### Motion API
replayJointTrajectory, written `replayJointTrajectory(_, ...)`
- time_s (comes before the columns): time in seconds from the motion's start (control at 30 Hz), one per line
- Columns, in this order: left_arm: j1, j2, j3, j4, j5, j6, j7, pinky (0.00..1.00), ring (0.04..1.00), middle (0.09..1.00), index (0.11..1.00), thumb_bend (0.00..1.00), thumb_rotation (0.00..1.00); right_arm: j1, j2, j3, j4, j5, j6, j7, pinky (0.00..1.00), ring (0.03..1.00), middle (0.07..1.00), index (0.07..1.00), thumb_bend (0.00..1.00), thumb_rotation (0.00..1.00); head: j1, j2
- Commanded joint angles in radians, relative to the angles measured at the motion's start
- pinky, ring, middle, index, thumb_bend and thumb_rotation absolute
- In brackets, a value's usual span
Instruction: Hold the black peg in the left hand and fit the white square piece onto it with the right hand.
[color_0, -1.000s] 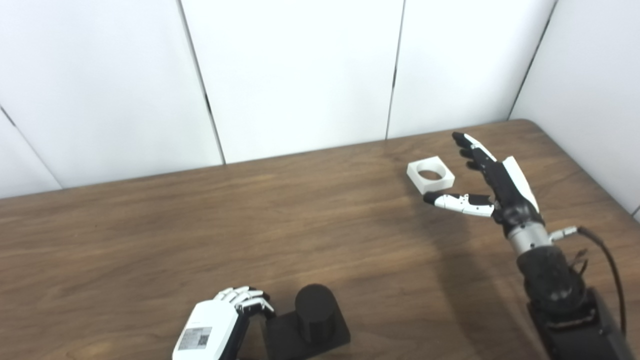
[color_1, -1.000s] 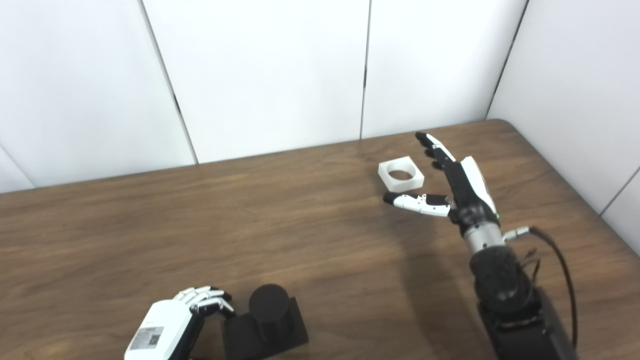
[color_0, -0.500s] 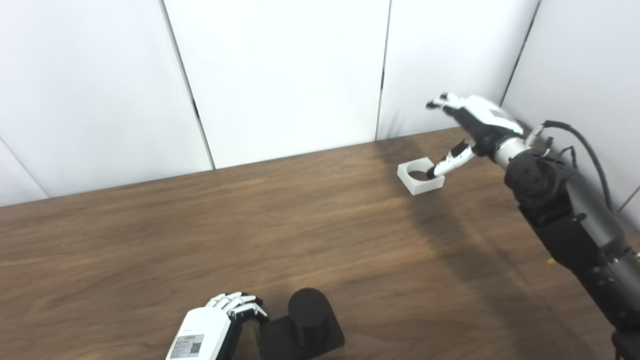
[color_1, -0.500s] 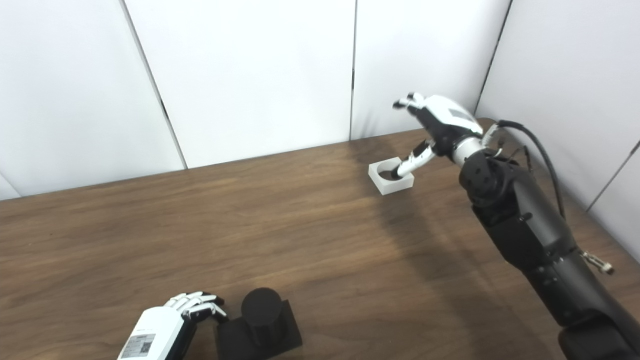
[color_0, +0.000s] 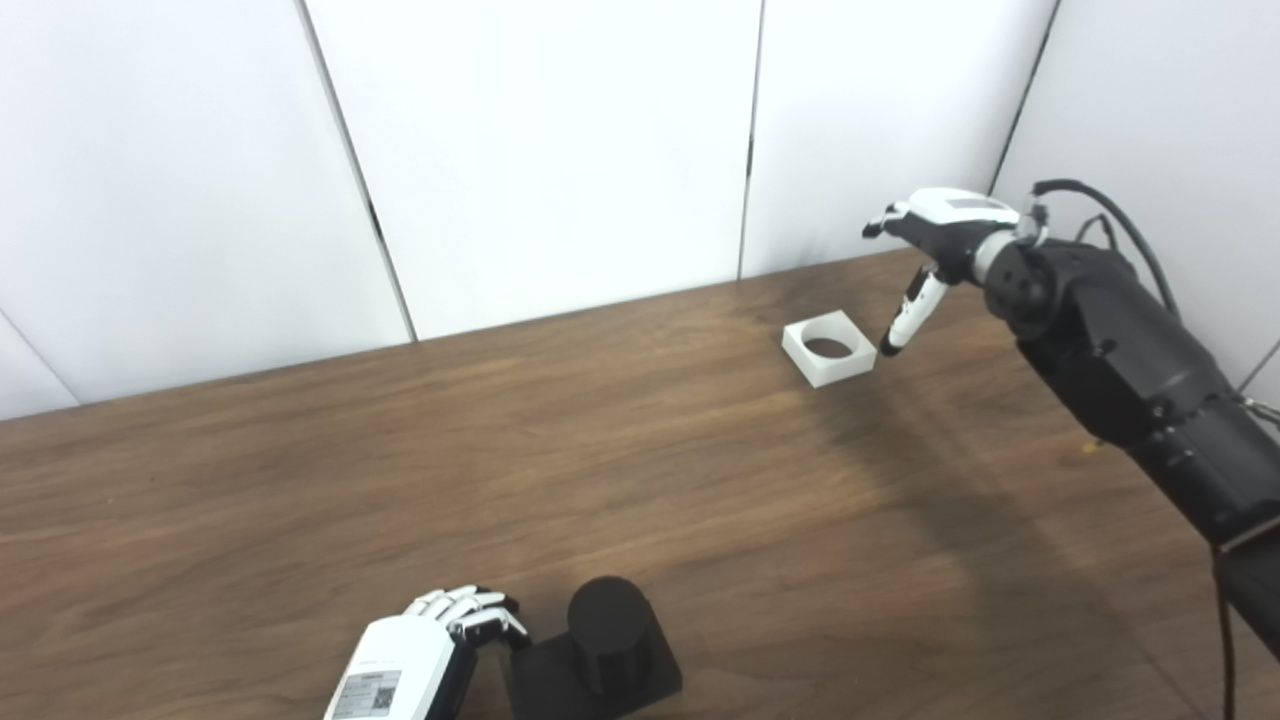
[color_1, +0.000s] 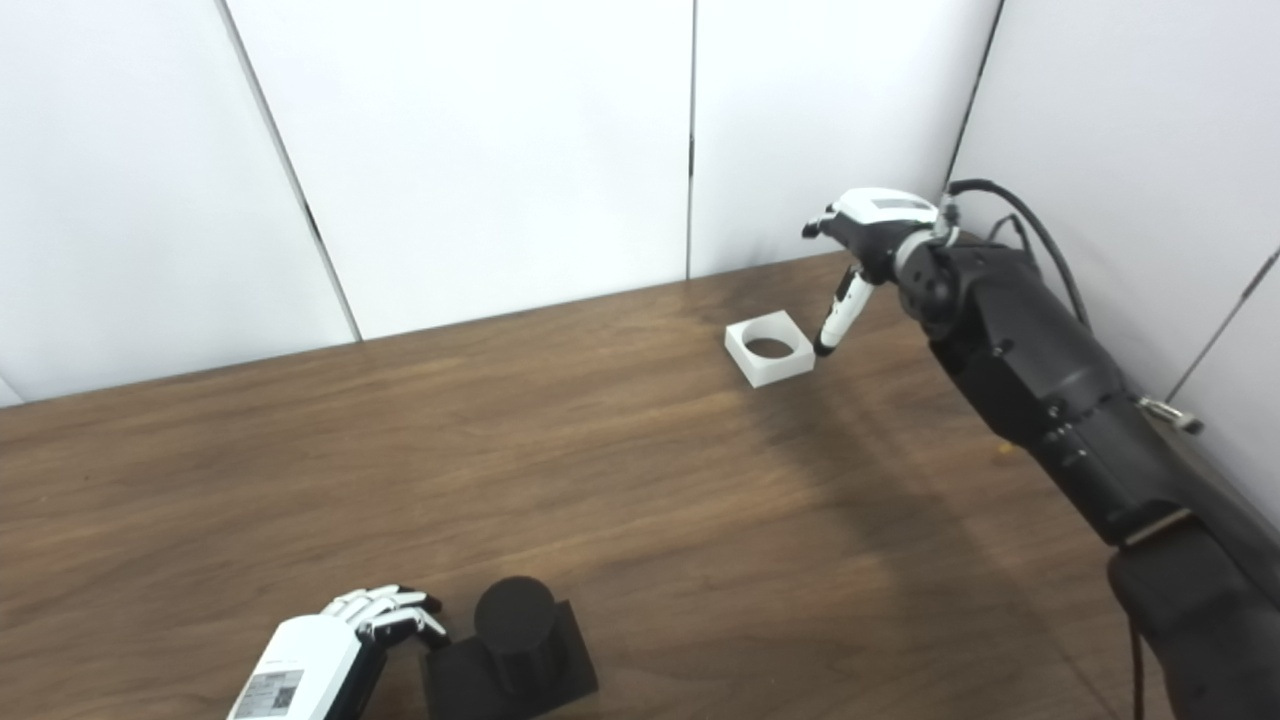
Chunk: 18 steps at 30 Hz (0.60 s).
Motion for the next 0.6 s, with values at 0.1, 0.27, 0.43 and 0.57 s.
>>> replayJointTrajectory(0.1,0.022,0.037,0.006,0.038,0.051,0.039,-0.047,0.84,0.819,0.763,0.488,0.52,0.05,-0.074,-0.006,0.008,0.004,-0.046,0.0,0.014,0.95,1.0,1.0,0.901,0.94,0.19,-0.001,0.002)
replayJointTrajectory(0.27,0.027,0.039,0.009,0.031,0.05,0.041,-0.054,0.85,0.823,0.765,0.488,0.52,0.05,-0.105,0.004,0.054,0.044,-0.063,-0.013,0.031,0.95,1.0,1.0,0.905,0.93,0.19,0.003,0.006)
replayJointTrajectory(0.43,0.034,0.041,0.012,0.026,0.051,0.039,-0.057,0.85,0.823,0.767,0.489,0.52,0.05,-0.152,0.026,0.121,0.105,-0.099,-0.031,0.037,0.95,1.0,1.0,0.903,0.93,0.2,0.006,0.009)
replayJointTrajectory(0.57,0.038,0.04,0.012,0.023,0.051,0.037,-0.054,0.85,0.826,0.768,0.489,0.52,0.05,-0.169,0.052,0.144,0.141,-0.111,-0.043,0.024,0.95,1.0,0.993,0.894,0.94,0.2,0.007,0.011)
